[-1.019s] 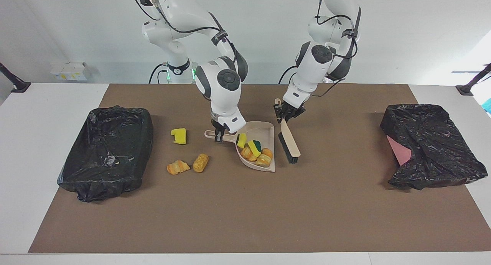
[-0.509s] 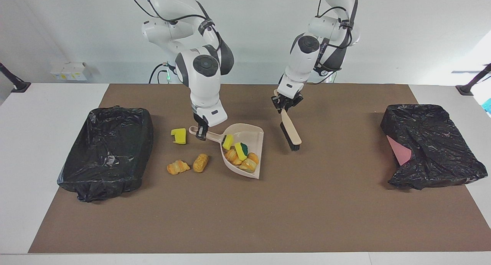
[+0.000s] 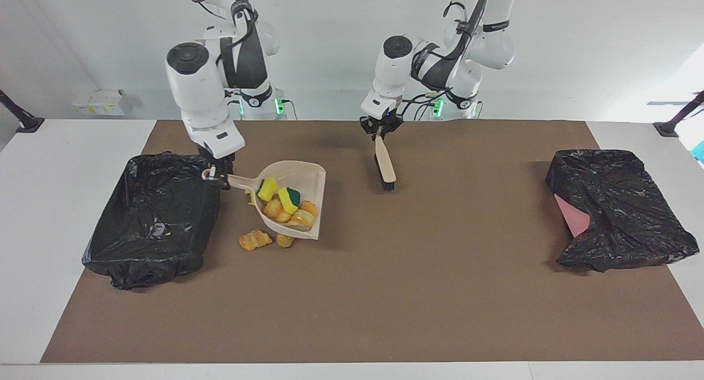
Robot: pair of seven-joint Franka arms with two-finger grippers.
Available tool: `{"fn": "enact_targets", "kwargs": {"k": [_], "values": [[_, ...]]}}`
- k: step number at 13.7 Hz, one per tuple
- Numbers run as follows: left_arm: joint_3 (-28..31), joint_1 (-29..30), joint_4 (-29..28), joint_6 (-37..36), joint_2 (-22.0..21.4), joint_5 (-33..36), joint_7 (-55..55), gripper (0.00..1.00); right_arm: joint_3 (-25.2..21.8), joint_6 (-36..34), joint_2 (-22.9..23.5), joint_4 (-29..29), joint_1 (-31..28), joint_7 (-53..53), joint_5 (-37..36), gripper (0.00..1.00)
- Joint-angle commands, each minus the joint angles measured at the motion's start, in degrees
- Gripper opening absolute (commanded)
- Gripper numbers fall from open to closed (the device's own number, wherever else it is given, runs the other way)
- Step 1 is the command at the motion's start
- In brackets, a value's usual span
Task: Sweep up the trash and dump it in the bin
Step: 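Carry the loaded dustpan with the right gripper over the nearby trash bag, then tip the dustpan with the right gripper to dump debris into the bag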
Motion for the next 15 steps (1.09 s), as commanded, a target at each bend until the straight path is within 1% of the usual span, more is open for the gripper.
{"fn": "enact_targets", "kwargs": {"k": [1,4,5,6,7,9,11,13,15], "values": [[0.9,-2.9,-2.0,2.7,-0.3,1.3,-3.2,0.0,0.4,-1.0,-2.1,-1.6,-9.0,-13.8,4.6,0.0],[0.9,-3.1,-2.1,3.2,0.2,1.3,-5.5,0.0,0.2,0.5,-1.8,-0.5,-20.2,-28.6,5.1,0.0],[0.9,-2.7,-1.9,3.1,0.6,1.3,-4.8,0.15,0.2,2.3,-1.6,-0.1,-23.5,-33.6,5.1,0.0],[0.9,-2.2,-1.5,3.2,1.3,1.3,-3.7,0.9,0.1,4.1,-1.5,0.1,-25.5,-35.8,4.1,0.0],[1.0,-1.7,-0.5,3.1,1.6,1.3,-3.5,1.0,0.0,5.1,-1.5,0.1,-26.9,-36.0,3.9,0.0],[1.0,1.2,1.5,2.9,1.7,1.7,-3.0,1.0,-0.1,7.3,-0.8,1.4,-28.1,-35.6,2.8,0.0],[1.0,2.8,3.1,2.9,1.7,4.3,-2.1,1.0,-0.3,8.6,0.3,2.6,-28.4,-34.1,-2.5,0.0],[1.0,6.0,4.8,2.7,1.7,5.5,0.4,1.0,-0.3,8.6,0.3,2.5,-28.3,-28.2,-7.0,0.0],[1.0,9.9,6.6,3.0,2.2,5.5,5.6,1.0,-0.2,8.2,0.3,2.5,-28.2,-23.0,-12.3,0.0]]}}
